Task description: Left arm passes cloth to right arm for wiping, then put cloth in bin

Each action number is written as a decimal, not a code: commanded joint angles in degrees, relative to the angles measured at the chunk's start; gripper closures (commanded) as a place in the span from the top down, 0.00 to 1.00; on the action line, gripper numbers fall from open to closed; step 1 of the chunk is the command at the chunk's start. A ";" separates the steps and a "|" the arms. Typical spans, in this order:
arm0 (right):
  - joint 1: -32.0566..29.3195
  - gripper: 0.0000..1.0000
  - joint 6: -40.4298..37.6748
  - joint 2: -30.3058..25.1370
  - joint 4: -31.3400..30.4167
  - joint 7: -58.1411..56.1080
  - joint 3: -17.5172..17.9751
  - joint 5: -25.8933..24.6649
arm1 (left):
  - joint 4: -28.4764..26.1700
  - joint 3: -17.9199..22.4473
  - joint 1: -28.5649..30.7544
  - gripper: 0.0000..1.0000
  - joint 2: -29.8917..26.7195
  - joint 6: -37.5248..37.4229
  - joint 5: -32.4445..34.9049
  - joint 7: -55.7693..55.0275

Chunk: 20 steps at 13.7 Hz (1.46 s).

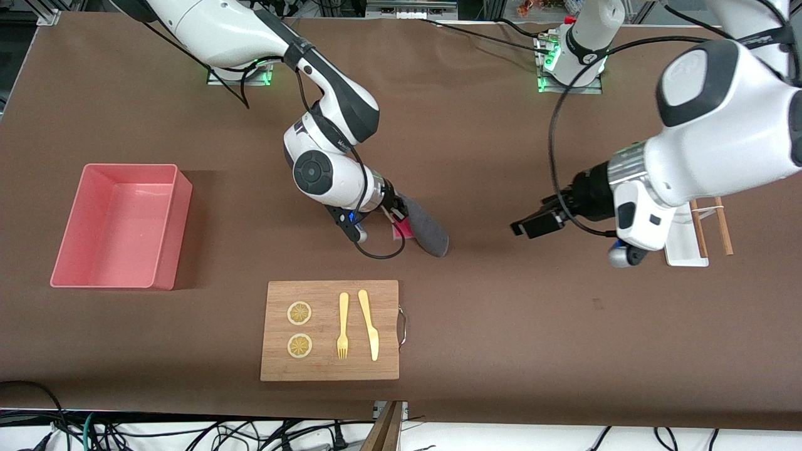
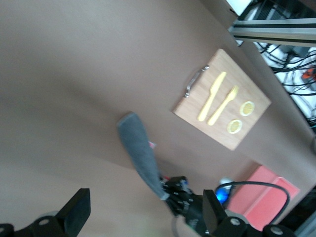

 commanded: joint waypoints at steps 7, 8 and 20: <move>-2.88 0.00 -14.50 -2.75 -5.82 -24.85 -11.28 -8.59 | -0.53 -0.32 4.58 1.00 -2.19 -11.30 18.96 28.53; -3.67 0.00 -15.30 -2.93 -5.82 -29.50 -13.30 -8.59 | -0.53 -0.32 5.02 1.00 -2.37 -11.57 20.54 31.52; -6.22 0.00 -19.00 -5.22 -5.12 -64.73 -27.39 -12.29 | -22.11 0.21 9.86 1.00 -21.24 0.00 26.45 49.48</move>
